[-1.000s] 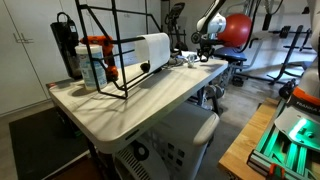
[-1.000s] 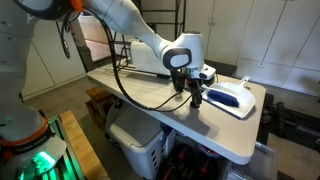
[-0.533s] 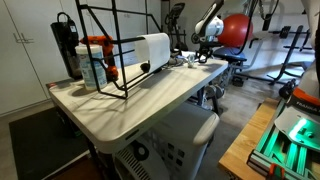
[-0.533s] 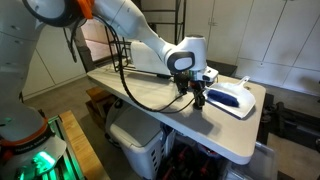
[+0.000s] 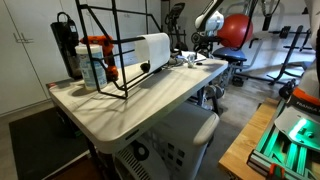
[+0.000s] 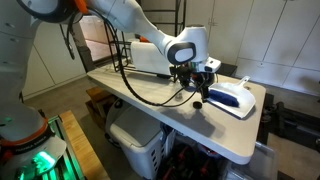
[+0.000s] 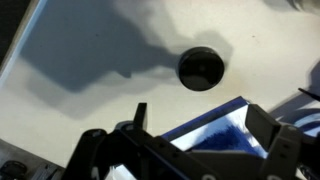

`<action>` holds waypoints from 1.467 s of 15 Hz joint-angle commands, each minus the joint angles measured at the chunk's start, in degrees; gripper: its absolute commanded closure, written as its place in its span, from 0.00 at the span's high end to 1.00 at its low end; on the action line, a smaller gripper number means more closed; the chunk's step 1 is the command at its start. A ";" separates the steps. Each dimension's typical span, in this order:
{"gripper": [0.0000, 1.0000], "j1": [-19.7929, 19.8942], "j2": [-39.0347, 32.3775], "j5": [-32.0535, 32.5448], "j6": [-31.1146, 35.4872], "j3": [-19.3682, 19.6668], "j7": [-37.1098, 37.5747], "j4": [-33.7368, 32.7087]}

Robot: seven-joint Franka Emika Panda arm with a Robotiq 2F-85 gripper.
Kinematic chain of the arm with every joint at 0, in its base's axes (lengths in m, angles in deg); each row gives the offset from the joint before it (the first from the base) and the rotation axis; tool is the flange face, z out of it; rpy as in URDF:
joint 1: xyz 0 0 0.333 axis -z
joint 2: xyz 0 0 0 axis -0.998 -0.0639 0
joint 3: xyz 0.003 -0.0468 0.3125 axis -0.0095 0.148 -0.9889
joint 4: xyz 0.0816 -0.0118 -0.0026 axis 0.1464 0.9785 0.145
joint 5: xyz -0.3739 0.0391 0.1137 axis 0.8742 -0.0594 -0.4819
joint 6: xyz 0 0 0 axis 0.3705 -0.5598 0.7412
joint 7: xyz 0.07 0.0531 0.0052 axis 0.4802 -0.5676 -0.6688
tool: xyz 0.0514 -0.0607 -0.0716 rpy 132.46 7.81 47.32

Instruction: Remove the black lid from the bottle

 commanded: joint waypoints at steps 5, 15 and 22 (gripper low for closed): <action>1.00 -0.65 14.34 1.98 -7.56 -0.18 -4.14 10.41; 1.00 -2.59 43.84 1.97 -12.64 -1.19 -33.13 32.15; 1.00 -7.77 50.10 0.28 -19.16 -1.75 -34.28 34.15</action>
